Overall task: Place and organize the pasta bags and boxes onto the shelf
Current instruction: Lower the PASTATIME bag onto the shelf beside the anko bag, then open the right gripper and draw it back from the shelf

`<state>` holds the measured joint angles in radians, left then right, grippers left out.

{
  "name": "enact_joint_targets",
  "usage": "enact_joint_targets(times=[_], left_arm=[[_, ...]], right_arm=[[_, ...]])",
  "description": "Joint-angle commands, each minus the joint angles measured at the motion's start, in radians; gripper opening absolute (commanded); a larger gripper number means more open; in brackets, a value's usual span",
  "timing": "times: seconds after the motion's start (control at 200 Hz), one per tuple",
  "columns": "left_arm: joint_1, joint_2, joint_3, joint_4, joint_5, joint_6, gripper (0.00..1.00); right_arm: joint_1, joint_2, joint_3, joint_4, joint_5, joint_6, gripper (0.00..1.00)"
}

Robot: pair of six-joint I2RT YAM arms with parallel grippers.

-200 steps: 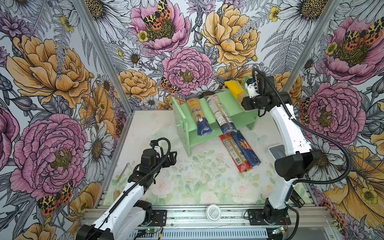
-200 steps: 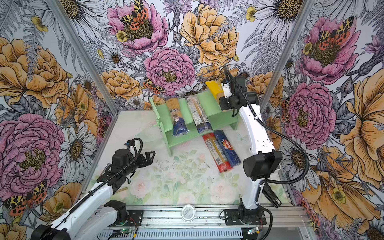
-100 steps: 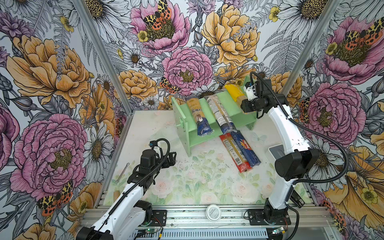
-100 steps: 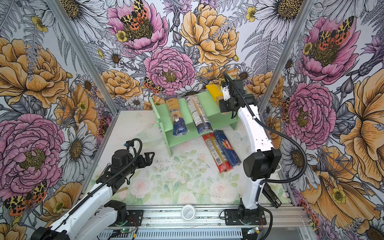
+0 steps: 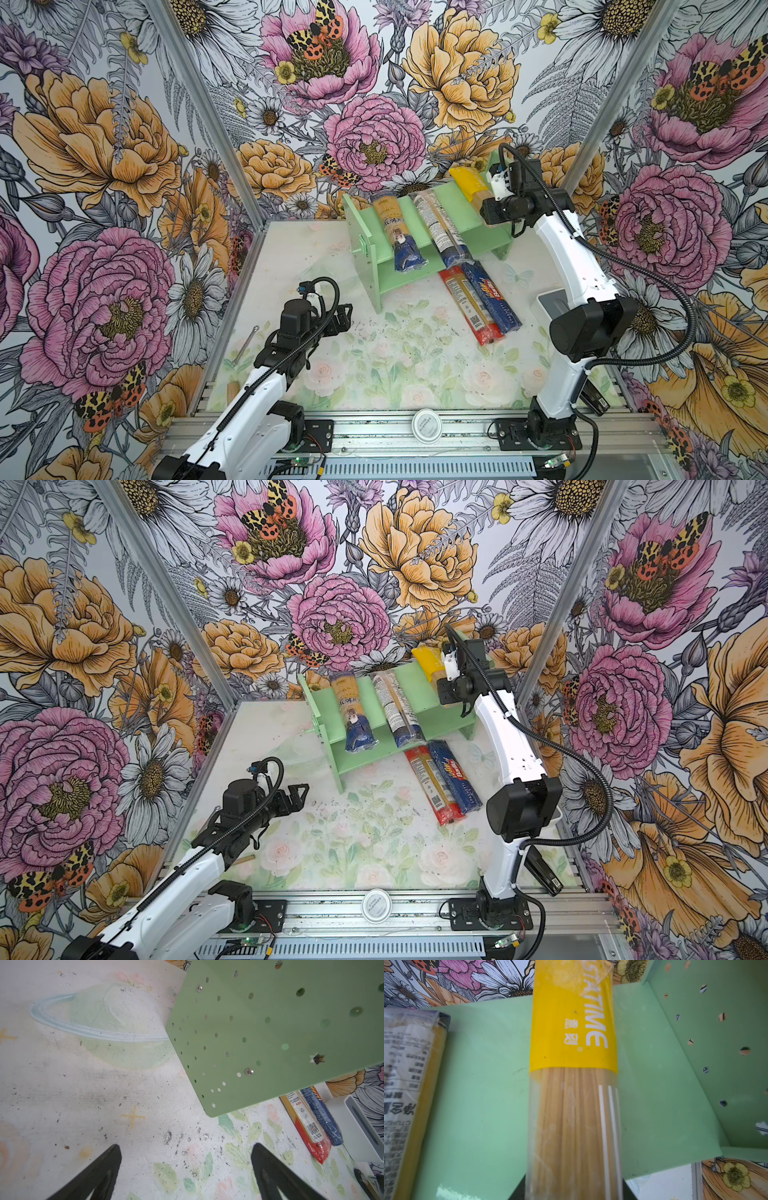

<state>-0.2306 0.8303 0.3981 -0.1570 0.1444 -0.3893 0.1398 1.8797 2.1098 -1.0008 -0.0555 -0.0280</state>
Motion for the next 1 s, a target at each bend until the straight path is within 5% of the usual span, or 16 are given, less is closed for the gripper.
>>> enact_joint_targets(times=[0.0, 0.595, 0.996], left_arm=[[0.01, -0.014, -0.016, 0.003, 0.014, 0.018, 0.99], [0.015, -0.013, -0.019, 0.008, 0.019, 0.017, 0.99], [0.018, -0.006, -0.015, 0.015, 0.023, 0.017, 0.99]], right_arm=[[-0.006, -0.037, -0.002, 0.085, 0.021, -0.021, 0.52], [-0.008, -0.084, 0.0, 0.084, 0.033, -0.066, 0.79], [0.001, -0.261, -0.123, 0.085, -0.026, -0.041, 0.81]])
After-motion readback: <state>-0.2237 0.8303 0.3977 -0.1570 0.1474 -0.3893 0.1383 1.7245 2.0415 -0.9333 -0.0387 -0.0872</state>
